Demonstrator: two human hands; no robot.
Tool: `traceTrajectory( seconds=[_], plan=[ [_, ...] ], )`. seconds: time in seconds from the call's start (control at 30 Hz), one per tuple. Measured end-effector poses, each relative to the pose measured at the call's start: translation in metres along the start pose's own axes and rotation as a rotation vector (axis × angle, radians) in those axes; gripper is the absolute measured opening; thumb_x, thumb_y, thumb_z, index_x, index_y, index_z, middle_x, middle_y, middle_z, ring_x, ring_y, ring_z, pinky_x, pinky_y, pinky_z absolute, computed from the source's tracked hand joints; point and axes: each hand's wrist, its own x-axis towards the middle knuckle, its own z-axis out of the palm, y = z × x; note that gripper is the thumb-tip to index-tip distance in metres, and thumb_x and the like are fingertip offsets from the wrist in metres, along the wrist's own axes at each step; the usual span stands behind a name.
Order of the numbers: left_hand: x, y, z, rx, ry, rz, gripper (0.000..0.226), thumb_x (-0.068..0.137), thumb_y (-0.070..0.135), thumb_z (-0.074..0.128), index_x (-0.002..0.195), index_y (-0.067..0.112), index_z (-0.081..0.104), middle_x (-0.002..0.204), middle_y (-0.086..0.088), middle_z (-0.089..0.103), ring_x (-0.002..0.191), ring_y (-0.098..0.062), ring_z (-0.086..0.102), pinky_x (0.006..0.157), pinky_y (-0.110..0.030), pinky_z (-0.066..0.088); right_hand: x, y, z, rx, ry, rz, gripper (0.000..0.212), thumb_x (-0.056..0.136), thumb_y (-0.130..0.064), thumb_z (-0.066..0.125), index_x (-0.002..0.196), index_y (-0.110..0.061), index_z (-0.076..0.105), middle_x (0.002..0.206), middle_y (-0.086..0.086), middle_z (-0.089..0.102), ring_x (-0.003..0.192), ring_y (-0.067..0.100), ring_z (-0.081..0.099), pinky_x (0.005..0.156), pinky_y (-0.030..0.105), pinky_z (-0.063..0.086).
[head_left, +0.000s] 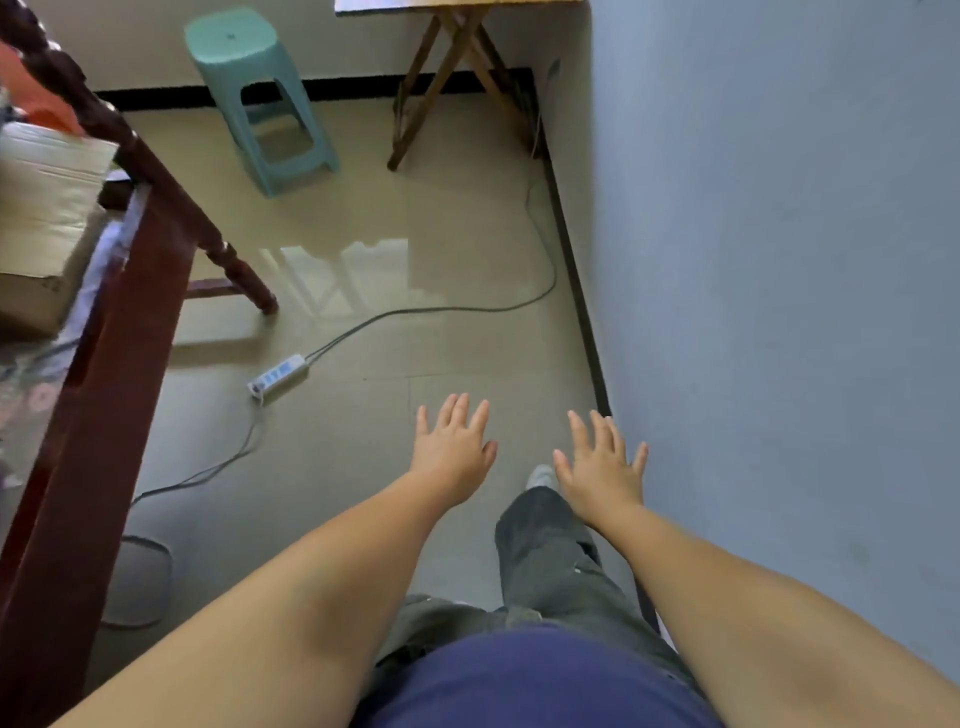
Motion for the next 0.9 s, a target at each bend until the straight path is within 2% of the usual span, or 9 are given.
traceTrajectory(
  seconds=[0.13,0.37,0.57,0.9],
  plan=[
    [0.083,0.009,-0.042,-0.007,0.022,-0.011,0.056,0.099,0.044,0.022,0.148,0.024,0.004,0.16,-0.007,0.003,0.146,-0.021,-0.005,0.116,-0.052,-0.002,0.091,0.005,-0.048,-0.019,0.015,-0.034,0.058,0.1,-0.042,0.023,0.15,-0.025,0.001,0.161,0.005,0.001,0.147,0.022,-0.003,0.114,0.059,-0.001],
    [0.194,0.005,-0.112,-0.129,0.064,-0.142,0.055,0.099,0.044,0.022,0.148,0.023,0.006,0.16,-0.006,0.006,0.146,-0.021,-0.002,0.116,-0.052,-0.001,0.231,-0.005,-0.124,-0.059,-0.015,-0.071,0.057,0.099,-0.041,0.024,0.15,-0.026,0.003,0.161,0.006,0.003,0.147,0.023,-0.001,0.113,0.061,-0.001],
    [0.289,-0.051,-0.159,-0.157,0.064,-0.251,0.055,0.1,0.044,0.023,0.148,0.024,0.006,0.16,-0.006,0.005,0.146,-0.021,-0.002,0.116,-0.053,-0.001,0.356,-0.073,-0.161,-0.118,-0.045,-0.19,0.057,0.099,-0.043,0.022,0.15,-0.028,0.002,0.161,0.006,0.001,0.147,0.023,-0.004,0.112,0.062,-0.003],
    [0.468,-0.164,-0.295,-0.002,0.061,-0.176,0.056,0.099,0.044,0.02,0.148,0.022,0.005,0.16,-0.007,0.007,0.146,-0.022,-0.001,0.116,-0.053,0.001,0.536,-0.191,-0.254,-0.086,-0.024,-0.164,0.056,0.099,-0.043,0.021,0.15,-0.028,0.002,0.161,0.005,0.001,0.147,0.023,-0.004,0.113,0.06,-0.003]
  ],
)
